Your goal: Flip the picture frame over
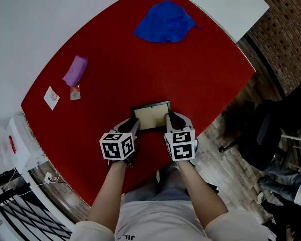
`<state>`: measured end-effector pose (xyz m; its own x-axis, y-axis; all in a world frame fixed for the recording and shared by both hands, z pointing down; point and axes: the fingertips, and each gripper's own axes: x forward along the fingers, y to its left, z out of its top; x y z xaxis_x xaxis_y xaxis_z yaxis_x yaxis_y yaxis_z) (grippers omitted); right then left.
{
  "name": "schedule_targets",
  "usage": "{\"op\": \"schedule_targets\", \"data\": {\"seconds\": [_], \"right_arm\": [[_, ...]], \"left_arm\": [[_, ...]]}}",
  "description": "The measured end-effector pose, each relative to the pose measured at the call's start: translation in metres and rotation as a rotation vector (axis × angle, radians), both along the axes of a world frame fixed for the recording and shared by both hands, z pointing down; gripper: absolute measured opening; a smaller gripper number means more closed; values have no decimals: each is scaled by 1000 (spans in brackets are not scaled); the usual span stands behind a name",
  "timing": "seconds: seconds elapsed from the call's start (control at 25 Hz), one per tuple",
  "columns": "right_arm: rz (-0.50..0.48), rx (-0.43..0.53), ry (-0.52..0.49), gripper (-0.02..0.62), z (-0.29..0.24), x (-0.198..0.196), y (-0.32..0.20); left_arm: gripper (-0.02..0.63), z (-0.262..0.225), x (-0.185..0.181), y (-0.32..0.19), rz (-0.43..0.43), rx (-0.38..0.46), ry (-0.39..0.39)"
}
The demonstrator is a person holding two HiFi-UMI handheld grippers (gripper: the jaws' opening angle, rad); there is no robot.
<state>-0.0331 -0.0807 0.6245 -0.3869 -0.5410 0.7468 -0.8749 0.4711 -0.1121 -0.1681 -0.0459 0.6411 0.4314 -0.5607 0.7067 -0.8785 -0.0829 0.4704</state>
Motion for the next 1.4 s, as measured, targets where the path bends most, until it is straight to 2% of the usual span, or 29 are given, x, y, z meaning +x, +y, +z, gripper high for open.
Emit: {"op": "schedule_targets", "data": {"seconds": [0.2, 0.56, 0.84, 1.04, 1.24, 1.32, 1.4], "right_arm": [[6, -6, 9, 42, 1, 4, 2], [25, -53, -2, 43, 16, 12, 2], [10, -64, -33, 43, 21, 12, 2], [-1, -25, -60, 99, 14, 10, 2], [-36, 28, -37, 100, -5, 13, 3], [-70, 55, -55, 98, -21, 11, 8], [-122, 77, -63, 85, -39, 7, 16]], "left_arm": [[75, 4, 0, -4, 9, 15, -80], [64, 12, 6, -9, -11, -16, -52], [66, 11, 8, -11, -9, -18, -60], [66, 5, 3, -13, -23, 7, -82], [64, -20, -11, -15, -49, 76, -155], [19, -32, -13, -8, -33, 96, -194], [6, -48, -11, 2, -6, 118, -208]]}}
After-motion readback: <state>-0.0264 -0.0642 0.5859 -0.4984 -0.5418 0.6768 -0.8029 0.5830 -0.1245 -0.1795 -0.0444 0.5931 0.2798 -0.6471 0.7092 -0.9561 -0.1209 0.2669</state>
